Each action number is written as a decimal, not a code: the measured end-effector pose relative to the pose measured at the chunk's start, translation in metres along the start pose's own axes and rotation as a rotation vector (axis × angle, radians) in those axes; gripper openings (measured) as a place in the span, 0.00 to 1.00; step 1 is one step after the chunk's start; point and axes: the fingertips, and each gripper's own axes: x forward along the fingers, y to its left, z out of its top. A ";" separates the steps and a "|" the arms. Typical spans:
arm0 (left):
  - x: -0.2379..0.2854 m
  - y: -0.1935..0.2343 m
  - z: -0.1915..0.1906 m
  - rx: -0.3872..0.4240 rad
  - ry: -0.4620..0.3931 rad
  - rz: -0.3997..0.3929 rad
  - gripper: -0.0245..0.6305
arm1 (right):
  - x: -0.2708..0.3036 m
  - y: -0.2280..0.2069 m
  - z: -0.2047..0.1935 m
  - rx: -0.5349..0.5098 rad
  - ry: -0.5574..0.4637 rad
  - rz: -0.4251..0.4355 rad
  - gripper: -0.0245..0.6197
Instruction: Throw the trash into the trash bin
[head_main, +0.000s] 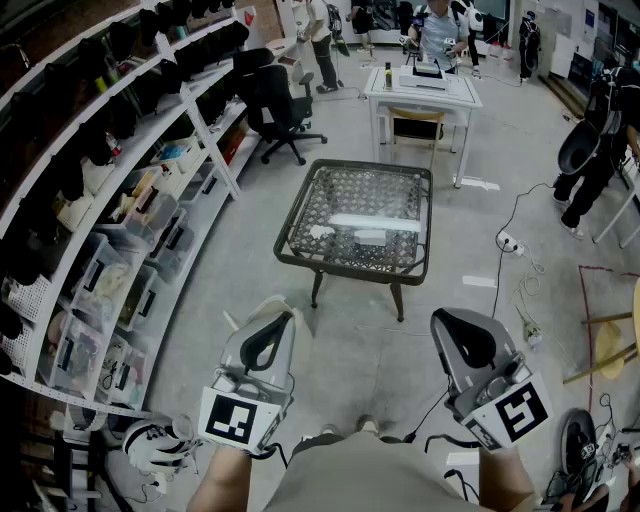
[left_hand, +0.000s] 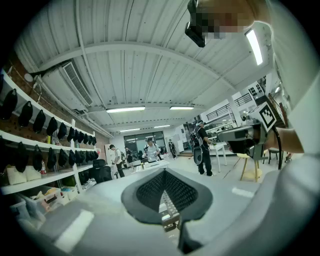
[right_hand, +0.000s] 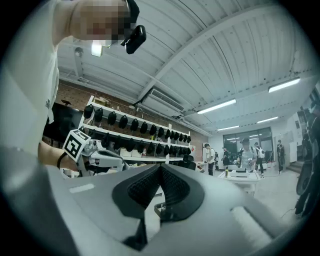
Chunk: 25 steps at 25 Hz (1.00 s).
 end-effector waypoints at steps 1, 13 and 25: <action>0.000 -0.002 -0.001 0.002 0.001 -0.001 0.04 | -0.001 -0.001 -0.001 0.004 -0.003 -0.003 0.04; 0.009 -0.012 -0.001 0.016 0.025 0.002 0.04 | -0.012 -0.015 -0.005 0.047 -0.019 -0.026 0.04; 0.011 -0.014 -0.009 0.015 0.057 0.007 0.04 | -0.010 -0.018 -0.018 0.096 -0.009 -0.023 0.39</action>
